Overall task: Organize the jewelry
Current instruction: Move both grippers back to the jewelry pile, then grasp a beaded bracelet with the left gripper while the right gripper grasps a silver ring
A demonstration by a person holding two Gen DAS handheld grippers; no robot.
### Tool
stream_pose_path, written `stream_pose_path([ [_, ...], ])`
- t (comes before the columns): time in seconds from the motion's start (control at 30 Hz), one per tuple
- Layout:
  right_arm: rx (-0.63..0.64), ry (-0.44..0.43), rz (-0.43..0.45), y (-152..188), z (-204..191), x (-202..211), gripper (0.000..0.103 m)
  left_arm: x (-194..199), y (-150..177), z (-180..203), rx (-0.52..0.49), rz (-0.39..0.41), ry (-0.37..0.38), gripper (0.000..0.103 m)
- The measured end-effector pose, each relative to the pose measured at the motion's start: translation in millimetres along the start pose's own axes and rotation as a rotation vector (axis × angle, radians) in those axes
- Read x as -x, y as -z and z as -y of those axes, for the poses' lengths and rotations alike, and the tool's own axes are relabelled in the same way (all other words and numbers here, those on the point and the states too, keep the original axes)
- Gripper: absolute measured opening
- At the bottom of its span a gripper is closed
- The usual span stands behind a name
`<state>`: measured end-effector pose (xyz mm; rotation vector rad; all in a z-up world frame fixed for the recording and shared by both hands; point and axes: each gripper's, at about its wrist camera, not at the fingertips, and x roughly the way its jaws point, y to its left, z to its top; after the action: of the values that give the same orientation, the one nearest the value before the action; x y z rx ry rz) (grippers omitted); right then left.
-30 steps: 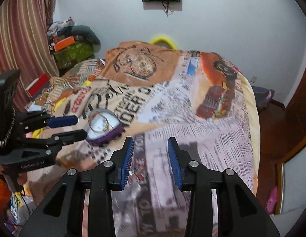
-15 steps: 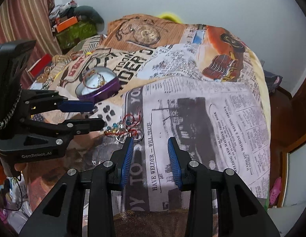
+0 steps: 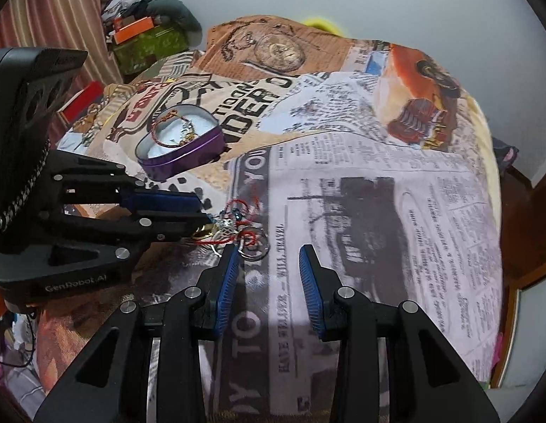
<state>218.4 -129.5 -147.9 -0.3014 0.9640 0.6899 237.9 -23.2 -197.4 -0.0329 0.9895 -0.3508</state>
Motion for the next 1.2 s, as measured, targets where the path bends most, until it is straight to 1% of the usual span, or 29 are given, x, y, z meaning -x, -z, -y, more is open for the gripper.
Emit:
stream_pose_path([
  [0.03, 0.0, -0.006, -0.001, -0.8, -0.8, -1.6, 0.033, -0.4, 0.2, -0.1, 0.0, 0.0, 0.001, 0.013],
  [0.13, 0.002, -0.023, 0.004, -3.3, -0.7, -6.4, 0.033, -1.6, 0.8, -0.4, 0.001, 0.002, -0.008, 0.007],
  [0.17, -0.002, -0.03, 0.008, -4.2, -0.4, -7.3, 0.03, -1.8, 1.1, -0.6, 0.001, 0.004, -0.01, 0.006],
  [0.2, -0.005, -0.038, 0.008, -5.2, -0.3, -8.7, 0.024, -1.6, 1.3, -0.8, 0.002, 0.007, -0.009, 0.006],
  [0.27, -0.013, -0.053, 0.008, -6.7, -0.2, -10.6, 0.018, -0.3, 1.6, -0.8, 0.001, 0.013, -0.011, 0.006],
  [0.33, -0.023, -0.065, 0.011, -7.1, 0.5, -10.3, 0.017, 1.6, 2.2, -0.4, -0.001, 0.02, -0.015, 0.006],
  [0.37, -0.029, -0.067, 0.015, -6.8, 1.1, -8.6, 0.01, 3.4, 2.5, 0.0, -0.003, 0.025, -0.023, 0.006],
  [0.4, -0.032, -0.069, 0.018, -6.6, 0.8, -7.4, 0.007, 5.8, 2.8, 0.4, -0.006, 0.031, -0.033, 0.006],
  [0.63, -0.041, -0.053, 0.046, -4.3, 2.3, 11.5, 0.007, 28.0, 4.5, 0.6, -0.01, 0.081, -0.068, 0.006],
  [0.83, -0.059, -0.048, 0.032, -4.0, 3.3, 20.3, 0.008, 53.6, 6.9, 3.1, -0.031, 0.137, -0.105, 0.006],
  [0.87, -0.061, -0.052, 0.023, -4.7, 2.3, 20.0, 0.01, 56.9, 7.6, 2.7, -0.033, 0.144, -0.113, 0.006],
  [0.93, -0.057, -0.05, 0.015, -5.4, 0.0, 19.3, 0.02, 61.5, 8.6, 0.6, -0.032, 0.153, -0.12, 0.006],
  [0.97, -0.051, -0.042, 0.019, -6.7, -2.2, 18.2, 0.028, 63.0, 9.6, -1.1, -0.029, 0.155, -0.12, 0.006],
  [1.0, -0.047, -0.034, 0.024, -7.2, -3.5, 17.6, 0.032, 63.9, 11.0, -3.0, -0.024, 0.156, -0.121, 0.006],
  [1.07, -0.04, -0.022, 0.032, -10.3, -6.2, 13.5, 0.032, 63.4, 14.0, -8.1, -0.012, 0.15, -0.12, 0.006],
  [1.2, -0.06, -0.036, 0.024, -17.5, -5.9, 3.7, 0.032, 57.8, 22.7, -20.7, 0.013, 0.125, -0.121, 0.006],
])
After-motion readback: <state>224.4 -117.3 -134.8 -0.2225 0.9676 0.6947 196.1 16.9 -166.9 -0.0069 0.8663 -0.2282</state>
